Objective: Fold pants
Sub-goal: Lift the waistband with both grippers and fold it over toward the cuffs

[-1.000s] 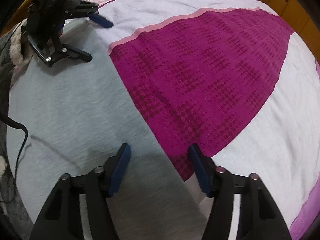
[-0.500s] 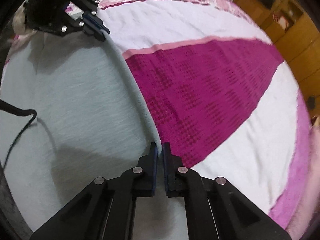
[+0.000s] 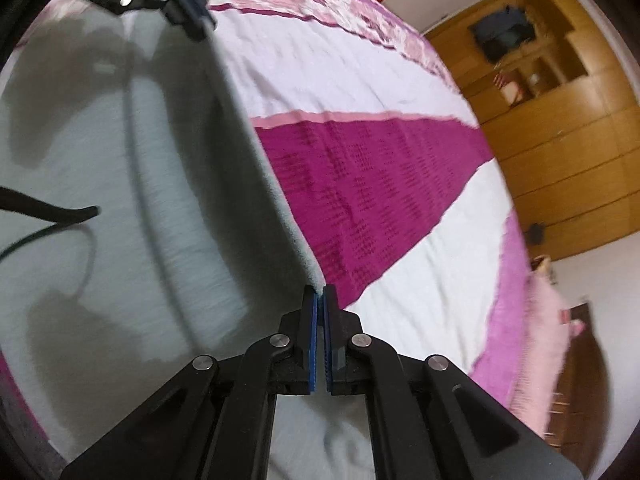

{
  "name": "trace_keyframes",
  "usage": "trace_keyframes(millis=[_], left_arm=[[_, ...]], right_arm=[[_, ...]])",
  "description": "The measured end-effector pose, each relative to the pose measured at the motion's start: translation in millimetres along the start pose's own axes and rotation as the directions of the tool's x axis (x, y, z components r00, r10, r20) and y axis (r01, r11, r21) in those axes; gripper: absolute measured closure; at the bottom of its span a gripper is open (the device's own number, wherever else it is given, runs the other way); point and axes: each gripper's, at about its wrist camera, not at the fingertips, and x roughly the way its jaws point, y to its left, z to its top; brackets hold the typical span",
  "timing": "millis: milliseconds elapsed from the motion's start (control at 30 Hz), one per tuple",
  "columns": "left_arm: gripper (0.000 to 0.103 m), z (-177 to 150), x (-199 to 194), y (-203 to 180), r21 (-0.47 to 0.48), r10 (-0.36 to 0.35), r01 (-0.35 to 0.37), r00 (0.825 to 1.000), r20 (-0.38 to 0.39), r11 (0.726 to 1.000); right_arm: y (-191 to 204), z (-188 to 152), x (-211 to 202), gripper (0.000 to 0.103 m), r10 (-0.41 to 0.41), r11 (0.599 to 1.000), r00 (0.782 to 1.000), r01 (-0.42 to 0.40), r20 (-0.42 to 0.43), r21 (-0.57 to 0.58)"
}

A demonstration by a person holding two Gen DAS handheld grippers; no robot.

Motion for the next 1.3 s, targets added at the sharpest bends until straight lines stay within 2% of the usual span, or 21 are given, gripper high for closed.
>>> trace_keyframes(millis=[100, 200, 467, 633, 767, 967, 1300], left_arm=[[0.100, -6.9, -18.8, -19.8, 0.014, 0.020, -0.020, 1.000, 0.007, 1.000], [0.100, -12.6, -30.6, -32.5, 0.019, 0.020, -0.020, 1.000, 0.006, 1.000], [0.100, -22.7, -41.7, -55.6, 0.046, 0.028, -0.027, 0.999, -0.019, 0.999], [0.101, -32.7, -49.5, -65.8, 0.039, 0.023, -0.023, 1.000, -0.003, 0.999], [0.101, -44.9, -46.3, -76.4, 0.036, 0.041, -0.040, 0.999, -0.012, 0.999], [0.101, -56.0, -44.8, -86.5, 0.020, 0.029, -0.029, 0.999, -0.024, 0.999], [0.101, -72.9, -54.8, -108.3, 0.029, 0.013, -0.012, 1.000, -0.024, 0.999]], right_arm=[[14.6, -3.6, -16.8, 0.103, -0.053, 0.998, 0.999, 0.053, 0.004, -0.014], [22.6, -6.2, -27.6, 0.103, -0.067, 0.998, 0.998, 0.067, -0.005, -0.020], [55.3, -9.2, -32.0, 0.103, -0.080, 0.993, 0.996, 0.075, -0.048, -0.090], [65.8, -13.5, -38.4, 0.103, -0.077, 0.995, 0.996, 0.073, -0.055, -0.063], [72.7, -15.3, -43.6, 0.103, -0.080, 0.995, 0.995, 0.076, -0.058, -0.072], [84.4, -19.2, -50.9, 0.103, -0.095, 0.994, 0.994, 0.092, -0.060, -0.061], [113.2, -27.2, -59.4, 0.103, -0.099, 0.990, 0.993, 0.092, -0.059, -0.110]])
